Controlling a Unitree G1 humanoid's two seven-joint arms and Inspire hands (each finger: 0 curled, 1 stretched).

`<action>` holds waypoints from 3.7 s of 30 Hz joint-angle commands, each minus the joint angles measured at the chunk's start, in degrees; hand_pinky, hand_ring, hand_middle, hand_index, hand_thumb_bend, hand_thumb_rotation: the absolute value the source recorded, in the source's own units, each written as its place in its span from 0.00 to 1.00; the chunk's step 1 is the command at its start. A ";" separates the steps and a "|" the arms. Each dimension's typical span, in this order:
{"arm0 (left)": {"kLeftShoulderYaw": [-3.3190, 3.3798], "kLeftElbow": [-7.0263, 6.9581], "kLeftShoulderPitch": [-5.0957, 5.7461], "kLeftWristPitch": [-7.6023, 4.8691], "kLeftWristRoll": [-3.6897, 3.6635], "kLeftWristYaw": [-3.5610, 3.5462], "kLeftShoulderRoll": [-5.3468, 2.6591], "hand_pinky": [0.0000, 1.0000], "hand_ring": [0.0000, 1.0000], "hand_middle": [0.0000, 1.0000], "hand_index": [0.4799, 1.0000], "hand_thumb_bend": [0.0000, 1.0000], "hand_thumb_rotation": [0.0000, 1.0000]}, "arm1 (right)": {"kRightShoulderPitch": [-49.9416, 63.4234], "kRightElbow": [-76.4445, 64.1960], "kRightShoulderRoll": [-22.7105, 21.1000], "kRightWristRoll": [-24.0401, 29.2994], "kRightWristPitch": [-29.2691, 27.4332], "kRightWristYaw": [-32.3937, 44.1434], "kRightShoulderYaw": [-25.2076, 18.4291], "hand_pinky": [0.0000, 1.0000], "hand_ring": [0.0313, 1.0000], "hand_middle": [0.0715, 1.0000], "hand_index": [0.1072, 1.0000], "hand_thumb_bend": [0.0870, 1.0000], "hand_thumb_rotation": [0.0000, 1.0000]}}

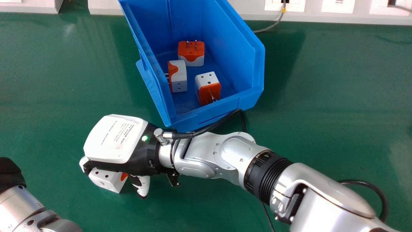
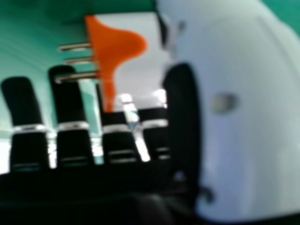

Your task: Pick all objects and put in blue box

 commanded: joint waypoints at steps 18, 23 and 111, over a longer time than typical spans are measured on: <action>0.36 -0.92 0.83 0.44 0.07 -1.37 -3.27 0.87 0.92 0.93 0.84 0.47 0.51 | -0.49 -0.88 1.99 4.23 -2.21 -6.16 -2.52 0.33 0.38 0.45 0.47 0.47 0.00; 0.19 -1.08 0.89 0.78 -0.33 -1.80 -3.32 0.88 0.92 0.93 0.84 0.49 0.51 | -0.05 -2.37 0.94 4.30 -2.97 -10.13 -3.12 0.31 0.37 0.44 0.47 0.47 0.00; -8.66 1.32 2.16 -3.50 -1.99 -3.32 -5.57 0.81 0.88 0.90 0.78 0.46 0.44 | -2.95 2.29 -14.24 12.97 16.82 -41.53 -22.63 1.00 1.00 1.00 1.00 0.87 0.43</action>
